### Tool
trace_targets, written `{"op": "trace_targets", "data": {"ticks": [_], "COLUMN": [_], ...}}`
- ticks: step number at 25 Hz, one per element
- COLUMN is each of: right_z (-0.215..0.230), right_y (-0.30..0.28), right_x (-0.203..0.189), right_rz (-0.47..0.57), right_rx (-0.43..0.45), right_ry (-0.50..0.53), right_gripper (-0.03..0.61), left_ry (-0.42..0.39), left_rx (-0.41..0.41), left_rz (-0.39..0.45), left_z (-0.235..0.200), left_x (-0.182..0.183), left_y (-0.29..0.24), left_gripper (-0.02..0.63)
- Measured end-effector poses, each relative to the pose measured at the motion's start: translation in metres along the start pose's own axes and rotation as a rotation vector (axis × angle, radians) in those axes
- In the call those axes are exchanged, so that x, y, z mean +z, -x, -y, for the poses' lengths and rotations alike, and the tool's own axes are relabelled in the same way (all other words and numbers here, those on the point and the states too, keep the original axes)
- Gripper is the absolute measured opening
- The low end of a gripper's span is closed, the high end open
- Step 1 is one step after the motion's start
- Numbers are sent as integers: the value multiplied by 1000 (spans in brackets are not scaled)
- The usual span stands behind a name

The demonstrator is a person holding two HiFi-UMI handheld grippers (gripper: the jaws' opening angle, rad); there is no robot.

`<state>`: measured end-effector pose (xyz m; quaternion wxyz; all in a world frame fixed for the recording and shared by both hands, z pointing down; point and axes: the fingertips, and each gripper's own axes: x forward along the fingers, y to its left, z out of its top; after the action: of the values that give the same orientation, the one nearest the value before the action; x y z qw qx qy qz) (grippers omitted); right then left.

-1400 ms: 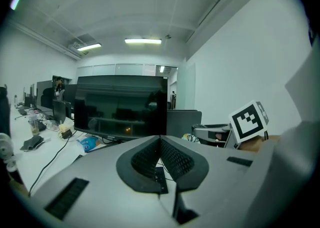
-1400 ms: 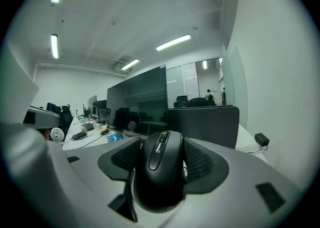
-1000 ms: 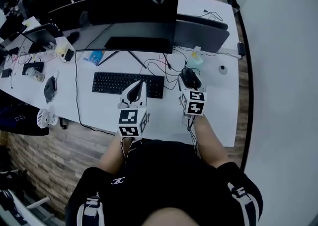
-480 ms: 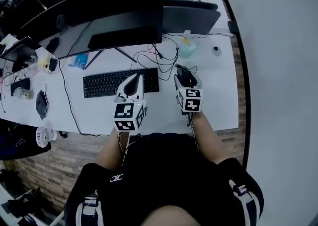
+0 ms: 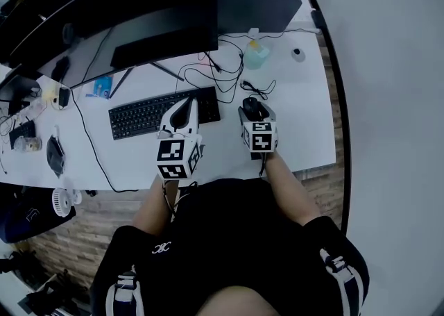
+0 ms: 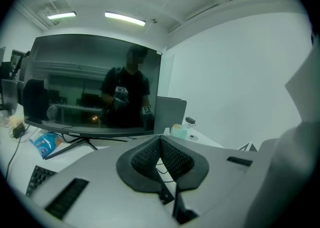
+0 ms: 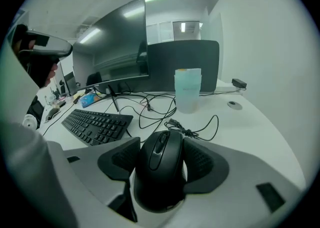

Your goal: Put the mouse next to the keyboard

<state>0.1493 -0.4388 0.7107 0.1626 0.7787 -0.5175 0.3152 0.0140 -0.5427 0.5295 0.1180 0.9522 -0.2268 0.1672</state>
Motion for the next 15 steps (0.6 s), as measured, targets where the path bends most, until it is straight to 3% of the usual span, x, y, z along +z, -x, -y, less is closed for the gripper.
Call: {"op": "trace_targets", "data": {"ticks": [8,15], "right_z": [10,28], "right_y": [-21,-31], "right_x": [-26,-29], "right_rz": [-101,-113], "right_rx": [-65,-119], "right_ry": [-63,-101], "right_gripper": [290,295], "left_ry": [7,4], "left_rx": [-3,10], "left_rz": [-19,-13], "left_z": [-6,-5], "left_x": [-7,-4], "left_y": [-1,4], "left_gripper": [12,12]}}
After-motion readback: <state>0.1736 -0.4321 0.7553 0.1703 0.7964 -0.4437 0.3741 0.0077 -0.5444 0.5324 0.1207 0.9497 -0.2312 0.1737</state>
